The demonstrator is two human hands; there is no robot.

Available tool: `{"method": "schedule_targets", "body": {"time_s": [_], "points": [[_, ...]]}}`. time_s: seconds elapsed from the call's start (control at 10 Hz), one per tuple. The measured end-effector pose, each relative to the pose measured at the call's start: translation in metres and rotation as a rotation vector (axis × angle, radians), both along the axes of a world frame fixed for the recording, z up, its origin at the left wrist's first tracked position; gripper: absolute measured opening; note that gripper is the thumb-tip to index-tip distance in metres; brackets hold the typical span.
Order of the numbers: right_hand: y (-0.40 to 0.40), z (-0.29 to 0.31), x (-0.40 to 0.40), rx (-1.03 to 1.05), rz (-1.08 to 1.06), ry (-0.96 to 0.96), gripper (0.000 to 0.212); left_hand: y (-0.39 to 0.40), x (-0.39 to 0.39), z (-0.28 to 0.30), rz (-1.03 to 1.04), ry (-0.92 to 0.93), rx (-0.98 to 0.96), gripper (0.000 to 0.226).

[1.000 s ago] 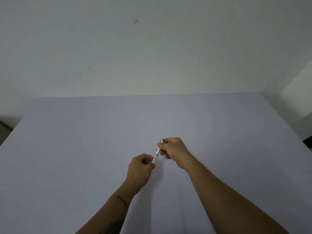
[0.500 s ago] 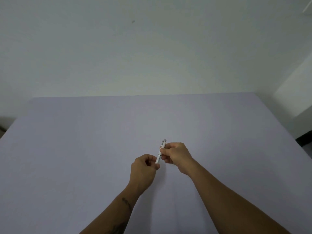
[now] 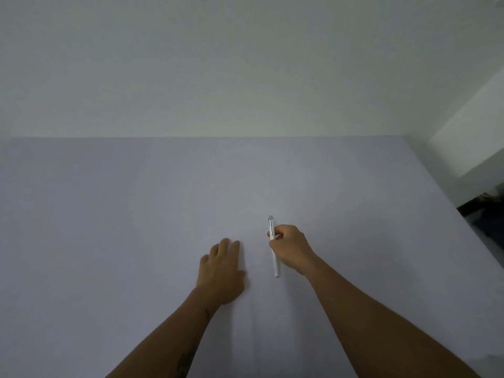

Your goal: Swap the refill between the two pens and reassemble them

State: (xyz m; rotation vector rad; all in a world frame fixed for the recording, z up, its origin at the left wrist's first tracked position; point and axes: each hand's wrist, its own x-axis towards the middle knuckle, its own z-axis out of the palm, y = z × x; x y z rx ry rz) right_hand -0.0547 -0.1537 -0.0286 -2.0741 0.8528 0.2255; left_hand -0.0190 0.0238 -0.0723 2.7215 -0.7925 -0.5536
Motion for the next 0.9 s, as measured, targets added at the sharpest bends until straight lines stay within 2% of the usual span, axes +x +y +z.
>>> {"method": "schedule_targets", "body": {"time_s": [0.1, 0.3, 0.7, 0.9], "points": [[0.003, -0.01, -0.002, -0.139, 0.065, 0.078, 0.01, 0.003, -0.006, -0.018, -0.093, -0.032, 0.205, 0.084], [0.016, -0.028, 0.003, -0.361, 0.115, 0.159, 0.022, 0.005, -0.005, -0.033, -0.137, 0.01, 0.285, 0.088], [0.024, -0.041, 0.003, -0.412, 0.077, 0.154, 0.023, 0.008, -0.004, -0.035, -0.148, -0.018, 0.277, 0.088], [0.014, -0.026, -0.019, -0.371, 0.09, 0.123, 0.036, 0.005, -0.003, -0.02, -0.14, -0.017, 0.286, 0.091]]}}
